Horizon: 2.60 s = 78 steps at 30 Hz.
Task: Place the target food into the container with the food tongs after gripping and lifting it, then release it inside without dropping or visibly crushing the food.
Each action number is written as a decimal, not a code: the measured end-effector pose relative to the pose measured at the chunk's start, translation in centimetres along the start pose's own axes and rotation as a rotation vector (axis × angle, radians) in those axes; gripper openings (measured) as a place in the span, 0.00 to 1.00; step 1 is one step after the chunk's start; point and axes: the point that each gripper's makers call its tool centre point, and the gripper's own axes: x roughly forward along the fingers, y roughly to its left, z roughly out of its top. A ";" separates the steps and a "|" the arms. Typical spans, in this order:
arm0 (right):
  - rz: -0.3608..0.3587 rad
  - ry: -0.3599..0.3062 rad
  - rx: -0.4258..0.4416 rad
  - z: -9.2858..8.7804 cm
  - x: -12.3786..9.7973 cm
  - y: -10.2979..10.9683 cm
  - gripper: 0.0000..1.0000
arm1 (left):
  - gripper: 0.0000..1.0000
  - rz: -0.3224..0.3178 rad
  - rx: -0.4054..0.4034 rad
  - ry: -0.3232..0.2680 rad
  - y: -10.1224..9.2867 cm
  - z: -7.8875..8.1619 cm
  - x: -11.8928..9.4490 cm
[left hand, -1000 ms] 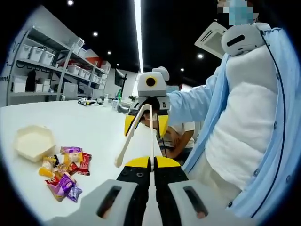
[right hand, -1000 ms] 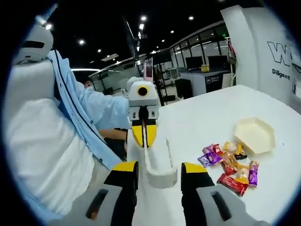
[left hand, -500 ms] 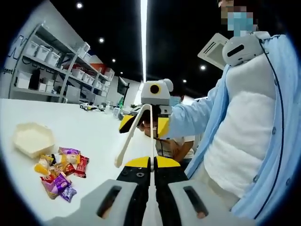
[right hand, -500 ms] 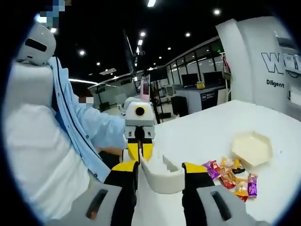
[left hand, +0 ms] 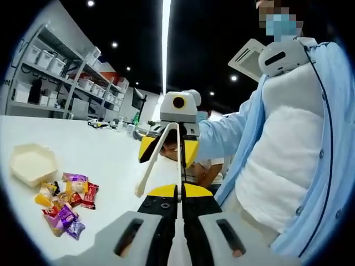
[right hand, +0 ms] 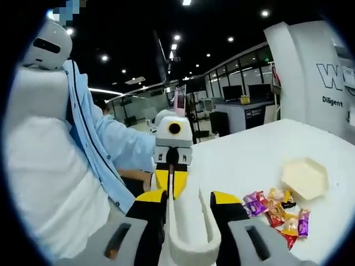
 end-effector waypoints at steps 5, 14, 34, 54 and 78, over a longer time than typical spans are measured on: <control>0.002 0.009 -0.009 -0.1 0.3 0.0 0.24 | 0.00 -0.006 0.007 0.001 0.0 0.0 0.1; 0.003 0.024 -0.015 -0.2 0.2 0.1 0.23 | 0.00 -0.007 0.013 0.007 0.1 0.0 0.1; 0.000 0.055 -0.030 -0.9 0.0 0.8 0.21 | 0.00 -0.008 0.024 0.054 -0.3 -0.5 0.5; -0.013 0.061 -0.024 -0.7 -0.4 0.9 0.17 | 0.01 -0.009 0.007 0.046 0.0 -0.4 0.8; -0.229 -0.042 -0.048 -0.8 -1.6 -2.6 0.16 | 0.04 0.242 0.041 0.020 4.0 0.6 -2.5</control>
